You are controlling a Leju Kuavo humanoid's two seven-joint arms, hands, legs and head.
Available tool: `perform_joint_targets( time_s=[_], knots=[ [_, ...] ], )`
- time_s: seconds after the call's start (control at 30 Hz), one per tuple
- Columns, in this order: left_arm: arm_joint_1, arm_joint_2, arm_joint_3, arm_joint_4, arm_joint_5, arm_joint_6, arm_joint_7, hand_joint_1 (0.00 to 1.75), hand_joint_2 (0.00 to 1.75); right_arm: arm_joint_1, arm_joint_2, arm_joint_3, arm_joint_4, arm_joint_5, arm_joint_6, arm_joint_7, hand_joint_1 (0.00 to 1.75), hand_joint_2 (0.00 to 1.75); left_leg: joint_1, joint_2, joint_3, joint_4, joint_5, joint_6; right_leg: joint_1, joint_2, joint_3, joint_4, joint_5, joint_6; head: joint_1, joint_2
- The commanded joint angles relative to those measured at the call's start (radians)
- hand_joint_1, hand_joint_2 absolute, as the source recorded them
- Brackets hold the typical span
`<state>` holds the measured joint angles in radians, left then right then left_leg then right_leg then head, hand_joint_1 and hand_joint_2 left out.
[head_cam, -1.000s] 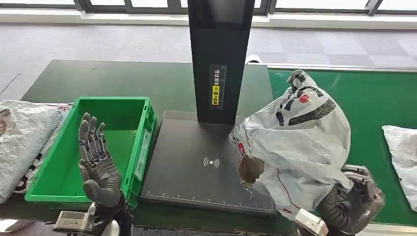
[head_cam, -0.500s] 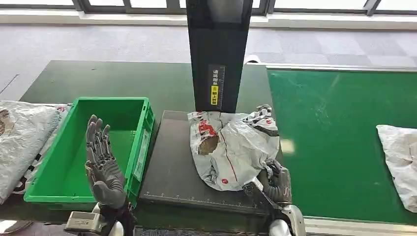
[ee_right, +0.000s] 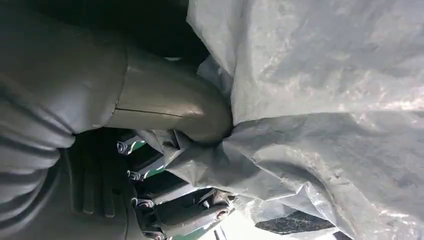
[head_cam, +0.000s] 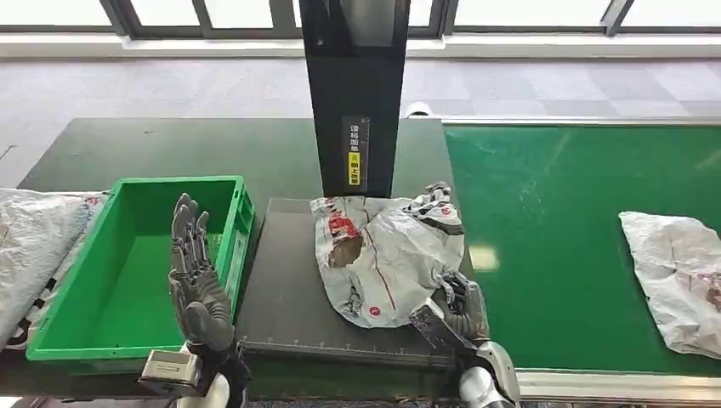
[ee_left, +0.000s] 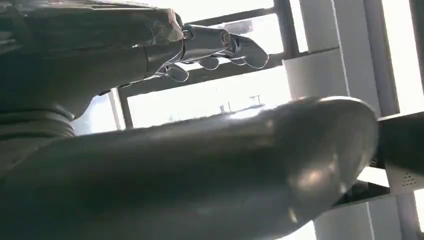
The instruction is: Moved the parcel from conveyor to table for the left to box.
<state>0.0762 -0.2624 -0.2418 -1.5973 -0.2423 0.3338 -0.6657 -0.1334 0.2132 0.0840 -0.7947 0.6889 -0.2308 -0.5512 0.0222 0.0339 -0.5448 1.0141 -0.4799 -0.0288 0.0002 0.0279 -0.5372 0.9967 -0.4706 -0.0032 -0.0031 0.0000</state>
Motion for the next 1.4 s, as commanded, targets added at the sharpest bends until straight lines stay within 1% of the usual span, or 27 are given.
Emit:
perform_joint_targets(
  time_s=[0.03, 0.07, 0.1, 0.13, 0.17, 0.23, 0.33, 0.37, 0.43, 0.47, 0.5, 0.53, 0.6, 0.67, 0.73, 0.77, 0.8, 0.83, 0.87, 0.93, 1.0, 1.07, 1.17, 1.27, 1.3, 1.37, 1.4],
  knots=[
    [-0.057, 0.060, -0.034, 0.095, 0.008, -0.014, -0.032, 0.00, 0.00, 0.195, -0.076, 0.269, -0.421, -0.071, 0.075, 0.029, 1.33, 1.75, -0.001, -0.005, -0.007, -0.001, 0.002, 0.000, -0.001, -0.005, -0.008, 0.002, 0.000, -0.001, 0.000, 0.000],
    [-0.058, 0.057, -0.029, 0.096, 0.004, -0.019, -0.032, 0.00, 0.00, 0.212, -0.085, 0.289, -0.472, -0.070, 0.075, 0.037, 0.66, 1.75, -0.002, -0.009, -0.010, -0.003, 0.004, 0.000, -0.002, -0.008, -0.010, 0.001, 0.000, -0.002, 0.000, 0.000],
    [-0.059, 0.053, -0.023, 0.096, 0.003, -0.025, -0.032, 0.00, 0.00, 0.229, -0.093, 0.304, -0.522, -0.077, 0.077, 0.044, 0.03, 1.75, -0.002, -0.010, -0.008, -0.002, 0.003, 0.000, -0.002, -0.010, -0.008, 0.003, -0.002, -0.002, 0.000, 0.000],
    [-0.056, 0.050, -0.016, 0.092, 0.000, -0.029, -0.032, 0.00, 0.00, 0.249, -0.100, 0.318, -0.581, -0.076, 0.075, 0.058, 0.00, 1.75, -0.002, -0.013, -0.001, -0.003, 0.004, -0.001, -0.002, -0.013, -0.010, 0.003, -0.003, -0.003, 0.000, 0.000],
    [-0.056, 0.050, -0.016, 0.092, 0.000, -0.029, -0.032, 0.00, 0.00, 0.249, -0.100, 0.318, -0.581, -0.076, 0.075, 0.058, 0.00, 1.75, -0.001, -0.014, -0.002, -0.002, 0.005, -0.002, -0.001, -0.014, -0.012, 0.005, -0.004, -0.003, -0.001, 0.000],
    [-0.056, 0.050, -0.016, 0.092, 0.000, -0.029, -0.032, 0.00, 0.00, 0.249, -0.100, 0.318, -0.581, -0.076, 0.075, 0.058, 0.00, 1.75, -0.002, -0.020, -0.009, -0.002, 0.007, -0.002, -0.002, -0.019, -0.017, 0.005, -0.004, -0.004, 0.000, 0.000],
    [-0.056, 0.051, -0.017, 0.091, 0.000, -0.029, -0.032, 0.00, 0.00, 0.249, -0.102, 0.317, -0.580, -0.076, 0.074, 0.058, 0.00, 1.75, -0.001, -0.020, -0.014, -0.003, 0.007, -0.003, -0.001, -0.019, -0.020, 0.006, -0.004, -0.004, -0.001, 0.000],
    [-0.051, 0.051, -0.014, 0.082, 0.002, -0.028, -0.032, 0.00, 0.00, 0.252, -0.099, 0.319, -0.596, -0.099, 0.068, 0.017, 0.00, 1.75, -0.001, -0.019, -0.014, -0.002, 0.007, -0.003, -0.001, -0.018, -0.020, 0.006, -0.005, -0.004, -0.001, 0.000],
    [-0.047, 0.054, -0.014, 0.077, 0.004, -0.030, -0.032, 0.00, 0.00, 0.267, -0.100, 0.327, -0.649, -0.104, 0.076, 0.027, 0.00, 1.75, -0.001, -0.020, -0.015, -0.002, 0.007, -0.003, -0.001, -0.020, -0.021, 0.006, -0.005, -0.004, 0.000, 0.000],
    [-0.043, 0.054, -0.012, 0.069, 0.000, -0.022, -0.032, 0.00, 0.00, 0.279, -0.101, 0.333, -0.699, -0.132, 0.090, -0.005, 0.00, 1.75, -0.003, -0.021, -0.017, -0.003, 0.008, -0.002, -0.002, -0.021, -0.022, 0.006, -0.004, -0.003, 0.000, 0.000],
    [-0.037, 0.055, -0.011, 0.061, -0.006, -0.015, -0.032, 0.00, 0.00, 0.290, -0.101, 0.332, -0.753, -0.157, 0.127, 0.002, 0.00, 1.75, -0.003, -0.021, -0.017, -0.003, 0.008, -0.003, -0.002, -0.021, -0.022, 0.006, -0.004, -0.003, 0.000, 0.000],
    [-0.035, 0.055, -0.011, 0.058, -0.009, -0.018, -0.032, 0.00, 0.00, 0.295, -0.100, 0.328, -0.780, -0.160, 0.138, 0.006, 0.00, 1.75, -0.004, -0.022, -0.018, -0.002, 0.008, -0.003, -0.002, -0.022, -0.023, 0.006, -0.005, -0.003, -0.001, 0.000],
    [-0.033, 0.050, -0.008, 0.061, -0.016, -0.005, -0.032, 0.00, 0.00, 0.289, -0.092, 0.296, -0.790, -0.164, 0.155, 0.023, 0.00, 1.75, -0.004, -0.022, -0.018, -0.002, 0.008, -0.002, -0.002, -0.022, -0.023, 0.006, -0.004, -0.003, 0.000, 0.000],
    [-0.050, 0.038, -0.007, 0.084, -0.035, -0.011, -0.032, 0.00, 0.00, 0.291, -0.083, 0.269, -0.793, -0.150, 0.147, 0.031, 0.00, 1.75, -0.005, -0.023, -0.018, -0.003, 0.009, -0.001, -0.003, -0.023, -0.023, 0.005, -0.004, -0.003, 0.000, 0.000],
    [-0.115, 0.021, -0.027, 0.178, -0.052, -0.026, -0.025, 0.00, 0.00, 0.325, -0.070, 0.213, -0.825, -0.122, 0.127, 0.036, 0.00, 1.75, -0.004, -0.024, -0.018, -0.002, 0.009, -0.002, -0.002, -0.025, -0.021, 0.005, -0.004, -0.003, 0.000, 0.000],
    [-0.123, 0.018, -0.030, 0.192, -0.056, -0.021, -0.025, 0.00, 0.00, 0.329, -0.072, 0.209, -0.829, -0.121, 0.129, 0.034, 0.00, 1.75, -0.004, -0.026, -0.017, -0.002, 0.009, -0.002, -0.003, -0.027, -0.021, 0.005, -0.005, -0.003, 0.000, 0.000],
    [-0.167, 0.011, -0.056, 0.261, -0.056, -0.031, -0.014, 0.00, 0.00, 0.361, -0.054, 0.162, -0.852, -0.119, 0.115, 0.037, 0.00, 1.75, -0.005, -0.029, -0.018, -0.003, 0.010, -0.001, -0.003, -0.030, -0.021, 0.004, -0.004, -0.003, -0.001, 0.000],
    [-0.176, 0.007, -0.061, 0.277, -0.056, -0.023, -0.013, 0.00, 0.00, 0.370, -0.055, 0.156, -0.859, -0.117, 0.120, 0.031, 0.00, 1.75, -0.005, -0.030, -0.018, -0.003, 0.010, -0.001, -0.003, -0.030, -0.021, 0.004, -0.005, -0.003, -0.001, 0.000],
    [-0.213, 0.010, -0.097, 0.340, -0.062, -0.036, 0.001, 0.00, 0.00, 0.399, -0.041, 0.123, -0.876, -0.120, 0.112, 0.032, 0.00, 1.75, -0.004, -0.029, -0.017, -0.002, 0.009, -0.001, -0.002, -0.029, -0.021, 0.004, -0.005, -0.003, -0.001, 0.000],
    [-0.267, -0.014, -0.129, 0.441, -0.060, 0.000, 0.033, 0.00, 0.00, 0.446, -0.031, 0.096, -0.908, -0.123, 0.115, 0.012, 0.00, 1.75, -0.005, -0.034, -0.018, -0.003, 0.011, 0.000, -0.003, -0.034, -0.019, 0.004, -0.005, -0.003, 0.000, 0.000],
    [-0.268, -0.016, -0.131, 0.443, -0.059, 0.003, 0.033, 0.00, 0.00, 0.449, -0.031, 0.096, -0.908, -0.123, 0.116, 0.011, 0.00, 1.75, -0.006, -0.034, -0.019, -0.003, 0.011, 0.000, -0.003, -0.034, -0.020, 0.003, -0.004, -0.002, 0.000, 0.000],
    [-0.268, -0.016, -0.131, 0.443, -0.059, 0.003, 0.033, 0.00, 0.00, 0.449, -0.031, 0.096, -0.908, -0.123, 0.116, 0.011, 0.00, 1.75, -0.006, -0.028, -0.018, -0.002, 0.009, -0.001, -0.003, -0.028, -0.021, 0.004, -0.004, -0.003, 0.000, 0.000],
    [-0.265, -0.008, -0.139, 0.434, -0.051, -0.002, 0.036, 0.00, 0.00, 0.444, -0.022, 0.096, -0.905, -0.122, 0.112, 0.011, 0.00, 1.75, -0.006, -0.026, -0.018, -0.002, 0.009, -0.001, -0.005, -0.026, -0.022, 0.005, -0.004, -0.002, 0.000, 0.000],
    [-0.309, -0.044, -0.158, 0.491, -0.011, -0.001, 0.052, 0.00, 0.00, 0.499, -0.007, 0.087, -0.972, -0.121, 0.075, -0.014, 0.00, 1.75, -0.006, -0.028, -0.019, -0.001, 0.009, -0.001, -0.005, -0.029, -0.023, 0.005, -0.004, -0.002, 0.000, 0.000],
    [-0.320, -0.048, -0.163, 0.499, -0.005, -0.003, 0.057, 0.00, 0.00, 0.508, -0.006, 0.093, -0.986, -0.117, 0.069, -0.014, 0.00, 1.75, -0.007, -0.032, -0.020, -0.002, 0.010, 0.000, -0.006, -0.032, -0.023, 0.005, -0.005, -0.002, 0.000, 0.000],
    [-0.341, -0.038, -0.184, 0.507, -0.027, 0.002, 0.045, 0.00, 0.00, 0.508, -0.011, 0.118, -0.993, -0.118, 0.065, -0.018, 0.00, 1.75, -0.006, -0.028, -0.020, -0.001, 0.009, -0.001, -0.005, -0.028, -0.023, 0.005, -0.004, -0.002, 0.000, 0.000],
    [-0.355, -0.029, -0.193, 0.521, -0.038, -0.017, 0.070, 0.00, 0.00, 0.505, -0.024, 0.144, -0.997, -0.118, 0.051, -0.026, 0.00, 1.75, -0.006, -0.030, -0.021, -0.002, 0.010, 0.000, -0.006, -0.030, -0.024, 0.005, -0.004, -0.002, 0.000, 0.000]
  ],
)
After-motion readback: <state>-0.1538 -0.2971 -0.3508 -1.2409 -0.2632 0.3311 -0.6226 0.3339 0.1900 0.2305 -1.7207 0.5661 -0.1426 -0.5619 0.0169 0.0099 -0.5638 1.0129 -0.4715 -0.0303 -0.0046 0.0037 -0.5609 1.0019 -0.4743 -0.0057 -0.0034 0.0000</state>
